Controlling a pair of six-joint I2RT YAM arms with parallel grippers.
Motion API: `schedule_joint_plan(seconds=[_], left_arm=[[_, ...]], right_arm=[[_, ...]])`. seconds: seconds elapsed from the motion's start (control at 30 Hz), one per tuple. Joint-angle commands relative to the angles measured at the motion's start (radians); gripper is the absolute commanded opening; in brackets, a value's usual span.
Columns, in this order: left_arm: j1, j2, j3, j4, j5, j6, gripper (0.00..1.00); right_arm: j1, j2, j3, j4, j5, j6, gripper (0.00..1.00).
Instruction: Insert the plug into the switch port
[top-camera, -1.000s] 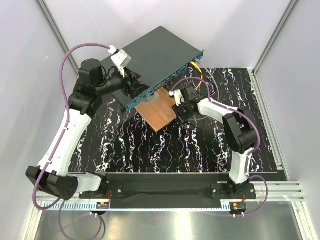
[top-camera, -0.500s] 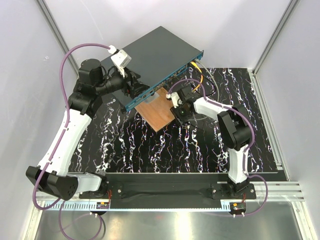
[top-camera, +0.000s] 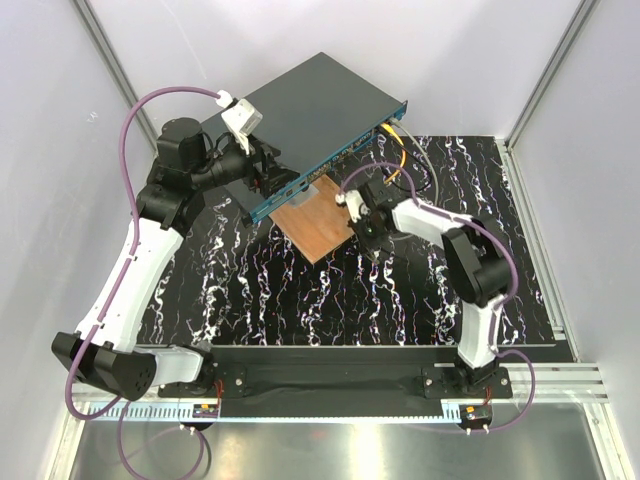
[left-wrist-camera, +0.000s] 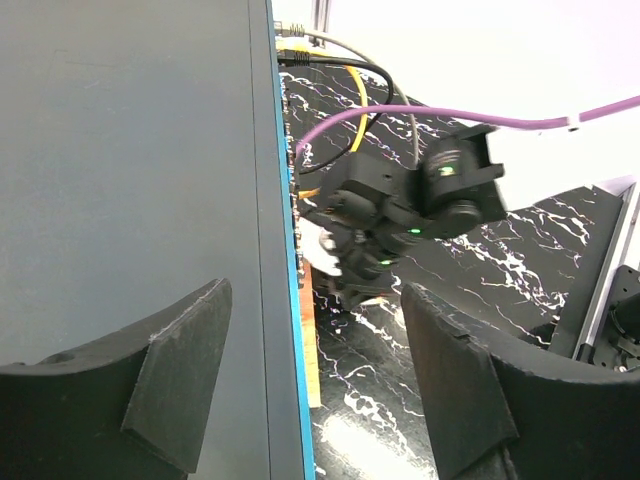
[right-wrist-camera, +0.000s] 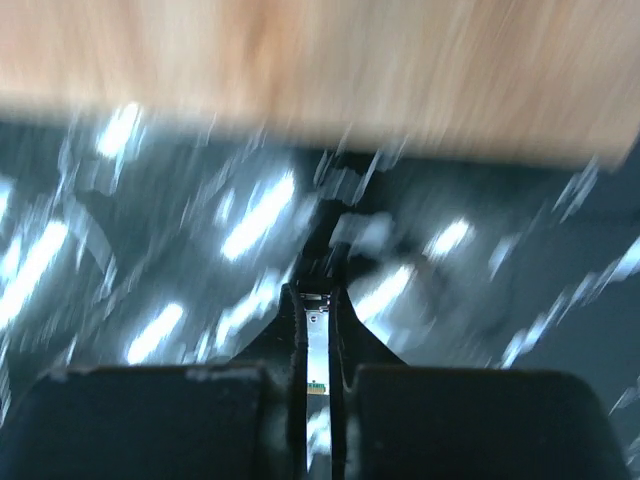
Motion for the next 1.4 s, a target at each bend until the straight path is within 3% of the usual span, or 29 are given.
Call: schedule_joint_plan(seconds=[0.0, 0.13, 0.3, 0.37, 0.43, 0.57, 0.63, 0.8, 0.97, 1.2, 1.37], left_arm=[[-0.003, -0.017, 0.022, 0.023, 0.003, -0.014, 0.77], [-0.001, -0.039, 0.016, 0.063, 0.0, -0.118, 0.83], [-0.001, -0.077, -0.007, 0.176, 0.045, -0.262, 0.86], [-0.003, -0.088, -0.042, 0.274, 0.082, -0.371, 0.88], [-0.006, -0.109, -0.115, 0.445, 0.134, -0.491, 0.89], [-0.032, -0.102, -0.162, 0.63, 0.188, -0.589, 0.91], [-0.055, -0.088, -0.176, 0.743, 0.213, -0.657, 0.92], [-0.125, -0.049, -0.167, 0.864, 0.198, -0.738, 0.92], [-0.194, -0.004, -0.148, 0.894, 0.153, -0.765, 0.91], [-0.263, 0.055, -0.107, 0.882, 0.113, -0.773, 0.88], [-0.271, 0.096, -0.082, 0.928, 0.101, -0.857, 0.8]], right_arm=[[0.004, -0.213, -0.081, -0.05, -0.044, -0.009, 0.0], [-0.017, -0.45, -0.135, -0.073, -0.107, 0.028, 0.0], [-0.109, -0.693, -0.038, -0.081, -0.246, 0.129, 0.0], [-0.157, -0.748, 0.03, -0.032, -0.367, 0.184, 0.0], [-0.169, -0.764, 0.09, 0.034, -0.453, 0.271, 0.0], [-0.177, -0.739, 0.25, 0.169, -0.601, 0.516, 0.0], [-0.177, -0.736, 0.258, 0.327, -0.691, 0.626, 0.0], [-0.177, -0.719, 0.224, 0.664, -0.739, 0.929, 0.0], [-0.166, -0.693, 0.2, 0.766, -0.74, 1.026, 0.0], [-0.131, -0.682, 0.183, 0.812, -0.737, 1.04, 0.0], [-0.111, -0.685, 0.143, 0.861, -0.719, 1.082, 0.0]])
